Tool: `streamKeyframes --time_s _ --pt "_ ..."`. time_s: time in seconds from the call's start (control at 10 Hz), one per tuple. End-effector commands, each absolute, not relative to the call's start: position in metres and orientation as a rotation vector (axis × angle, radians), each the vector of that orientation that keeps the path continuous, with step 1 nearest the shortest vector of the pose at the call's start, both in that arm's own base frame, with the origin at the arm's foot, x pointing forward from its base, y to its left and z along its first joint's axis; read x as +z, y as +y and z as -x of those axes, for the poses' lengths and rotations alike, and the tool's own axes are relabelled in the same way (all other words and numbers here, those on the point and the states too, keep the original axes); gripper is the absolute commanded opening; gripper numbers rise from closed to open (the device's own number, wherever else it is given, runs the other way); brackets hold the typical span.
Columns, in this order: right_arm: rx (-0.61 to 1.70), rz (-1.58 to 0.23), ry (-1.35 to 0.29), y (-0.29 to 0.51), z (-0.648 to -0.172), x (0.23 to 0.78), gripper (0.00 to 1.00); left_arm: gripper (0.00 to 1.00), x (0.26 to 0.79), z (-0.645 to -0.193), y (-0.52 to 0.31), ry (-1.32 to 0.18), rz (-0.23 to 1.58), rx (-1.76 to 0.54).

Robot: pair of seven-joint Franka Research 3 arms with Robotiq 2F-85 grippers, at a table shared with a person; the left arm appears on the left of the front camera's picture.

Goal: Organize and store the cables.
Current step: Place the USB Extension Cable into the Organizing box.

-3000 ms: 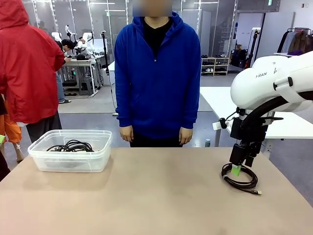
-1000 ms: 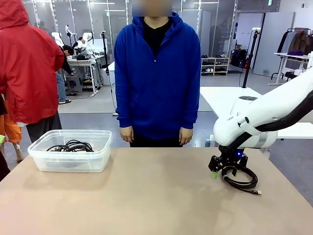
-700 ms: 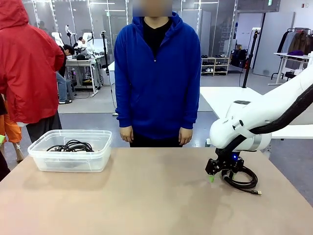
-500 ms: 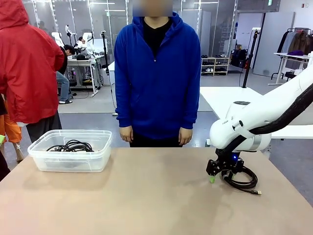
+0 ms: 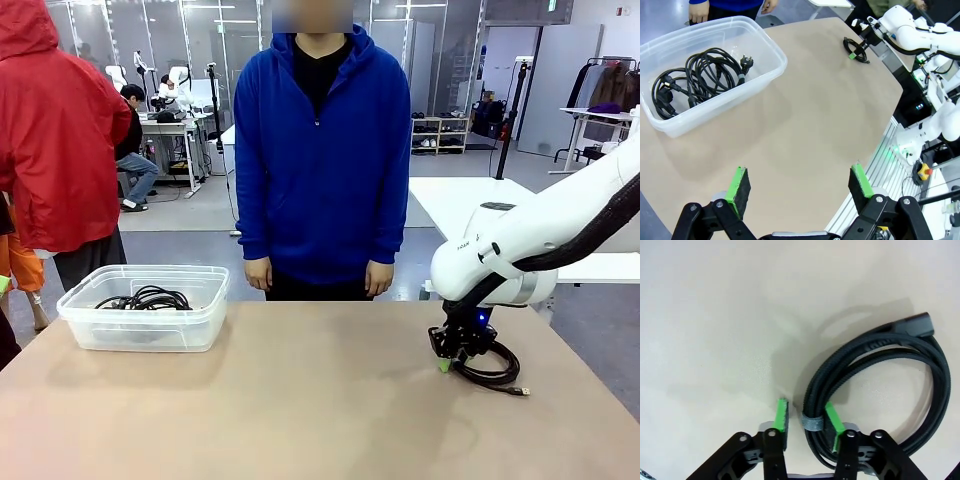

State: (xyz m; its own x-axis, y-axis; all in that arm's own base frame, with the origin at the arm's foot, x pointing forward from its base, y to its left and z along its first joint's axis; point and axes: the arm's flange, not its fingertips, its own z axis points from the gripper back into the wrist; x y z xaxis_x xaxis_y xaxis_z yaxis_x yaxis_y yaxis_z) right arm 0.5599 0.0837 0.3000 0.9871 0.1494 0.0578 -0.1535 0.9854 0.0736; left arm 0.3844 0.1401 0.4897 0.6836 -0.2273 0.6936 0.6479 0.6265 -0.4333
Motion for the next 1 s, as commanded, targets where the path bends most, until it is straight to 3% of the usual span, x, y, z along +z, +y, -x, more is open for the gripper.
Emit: streamKeyframes --time_s 0.0,0.4,0.9 --pt "0.117 -0.032 -0.042 0.091 -0.559 0.302 0.00 1.00 0.491 -0.386 0.138 -0.660 0.731 -0.517" --pt "0.123 -0.027 -0.043 0.101 -0.551 0.318 0.00 1.00 0.491 -0.386 0.138 -0.660 0.731 -0.517" --pt "0.089 -0.133 -0.027 0.156 -0.519 0.395 0.00 1.00 0.491 -0.386 0.138 -0.660 0.731 -0.517"
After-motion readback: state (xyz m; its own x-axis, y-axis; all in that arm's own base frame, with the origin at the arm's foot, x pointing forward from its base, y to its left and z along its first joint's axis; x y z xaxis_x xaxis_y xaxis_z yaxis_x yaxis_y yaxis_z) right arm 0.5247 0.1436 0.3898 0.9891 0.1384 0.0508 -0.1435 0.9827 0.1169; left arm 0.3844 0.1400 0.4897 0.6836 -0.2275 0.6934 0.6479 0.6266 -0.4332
